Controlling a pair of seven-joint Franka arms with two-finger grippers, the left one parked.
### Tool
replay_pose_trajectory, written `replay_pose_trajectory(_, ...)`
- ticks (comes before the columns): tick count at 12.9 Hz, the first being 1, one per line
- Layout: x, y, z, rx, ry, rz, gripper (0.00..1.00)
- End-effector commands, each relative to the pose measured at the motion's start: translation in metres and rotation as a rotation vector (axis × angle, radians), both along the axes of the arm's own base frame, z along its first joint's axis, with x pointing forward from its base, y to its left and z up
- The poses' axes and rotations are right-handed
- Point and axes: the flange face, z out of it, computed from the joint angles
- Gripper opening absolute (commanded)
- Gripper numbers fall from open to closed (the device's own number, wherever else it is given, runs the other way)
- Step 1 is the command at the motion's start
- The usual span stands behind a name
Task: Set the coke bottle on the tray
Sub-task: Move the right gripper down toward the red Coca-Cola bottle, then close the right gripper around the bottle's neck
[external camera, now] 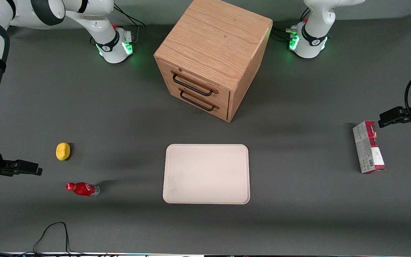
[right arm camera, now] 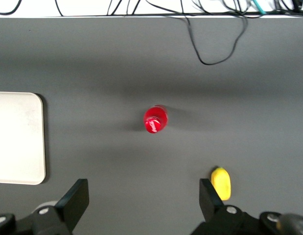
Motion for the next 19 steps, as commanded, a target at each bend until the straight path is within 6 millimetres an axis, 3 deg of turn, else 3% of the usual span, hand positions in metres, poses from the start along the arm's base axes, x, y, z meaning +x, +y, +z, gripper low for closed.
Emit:
replay_pose_trajectory(1, 0.021, 0.02, -0.053, -0.029, 0.023, 0.034, 1.0)
replay_pose_trajectory(5, 0.029, 0.016, -0.125, -0.046, 0.062, 0.044, 1.0)
replay_pose_trajectory(10, 0.031, 0.017, -0.187, -0.043, 0.028, 0.038, 1.0)
replay_pose_trajectory(15, 0.021, 0.011, -0.211, -0.046, 0.072, 0.046, 1.0)
replay_pose_trajectory(19, 0.02, 0.008, -0.212, -0.059, 0.074, 0.05, 1.0)
